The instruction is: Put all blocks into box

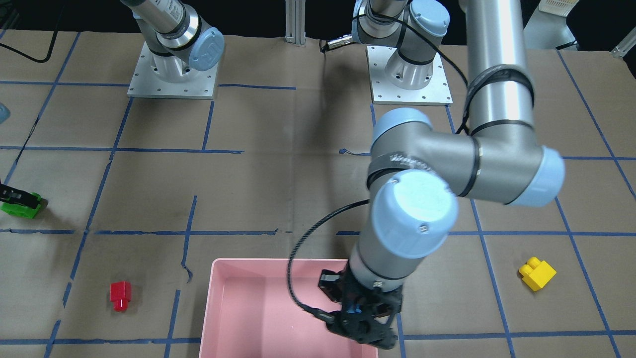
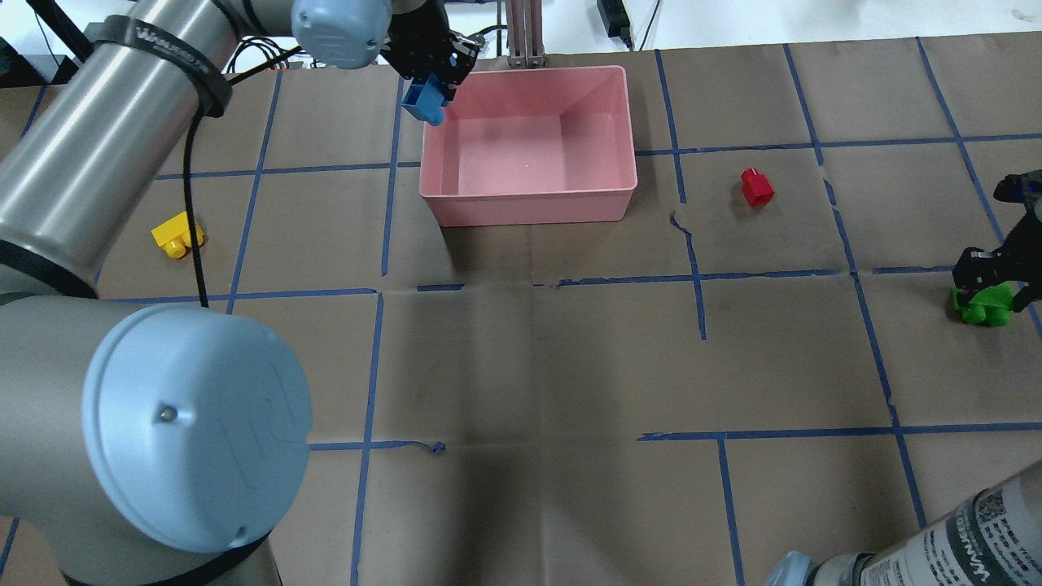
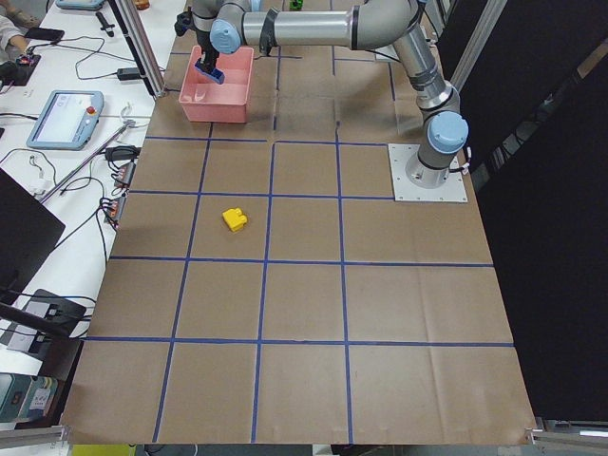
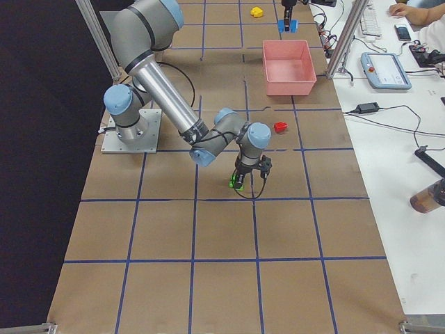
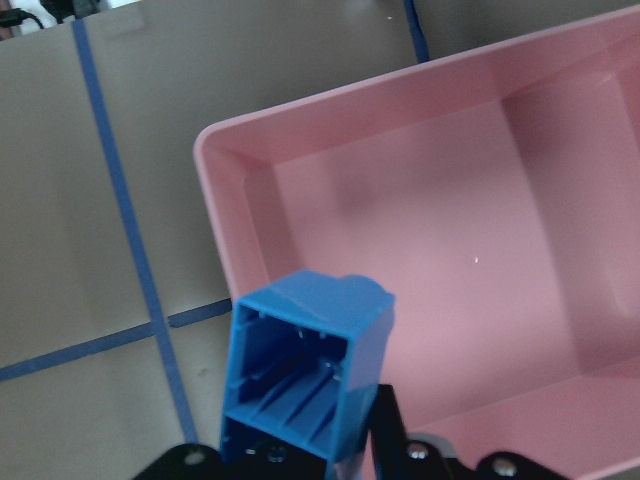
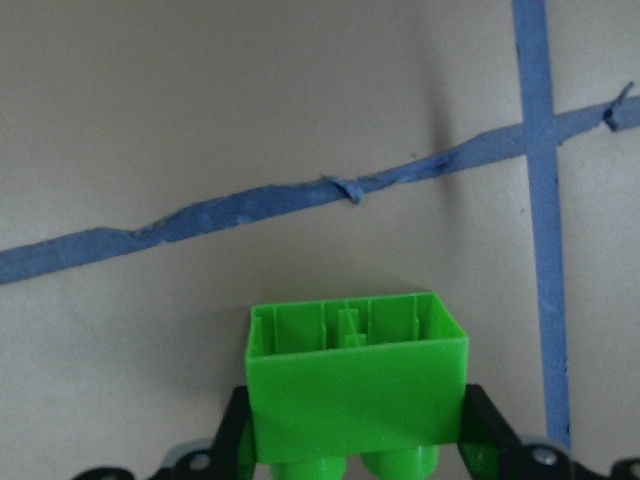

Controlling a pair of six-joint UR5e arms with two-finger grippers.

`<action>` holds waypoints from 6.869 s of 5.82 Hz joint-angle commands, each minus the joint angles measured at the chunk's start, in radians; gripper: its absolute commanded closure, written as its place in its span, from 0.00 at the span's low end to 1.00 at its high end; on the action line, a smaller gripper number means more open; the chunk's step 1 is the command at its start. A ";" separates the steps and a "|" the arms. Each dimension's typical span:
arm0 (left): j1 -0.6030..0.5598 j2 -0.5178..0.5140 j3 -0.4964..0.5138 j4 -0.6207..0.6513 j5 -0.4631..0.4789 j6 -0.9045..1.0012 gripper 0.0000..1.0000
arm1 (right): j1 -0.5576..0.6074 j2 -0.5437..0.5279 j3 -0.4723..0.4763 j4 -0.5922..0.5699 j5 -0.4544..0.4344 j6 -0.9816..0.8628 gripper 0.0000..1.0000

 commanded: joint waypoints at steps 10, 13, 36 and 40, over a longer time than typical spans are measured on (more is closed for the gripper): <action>0.422 0.203 -0.365 -0.011 0.125 0.652 0.01 | 0.777 0.035 -0.640 0.462 0.100 0.488 0.75; 0.583 0.186 -0.451 0.087 0.157 1.016 0.01 | 0.930 0.210 -0.799 0.448 0.111 0.669 0.76; -0.038 0.023 -0.240 0.141 0.037 0.080 0.01 | 0.541 0.354 -0.656 0.349 0.108 0.144 0.01; -0.024 0.165 -0.264 -0.116 0.054 -0.042 0.01 | 0.538 0.347 -0.624 0.398 0.096 0.156 0.49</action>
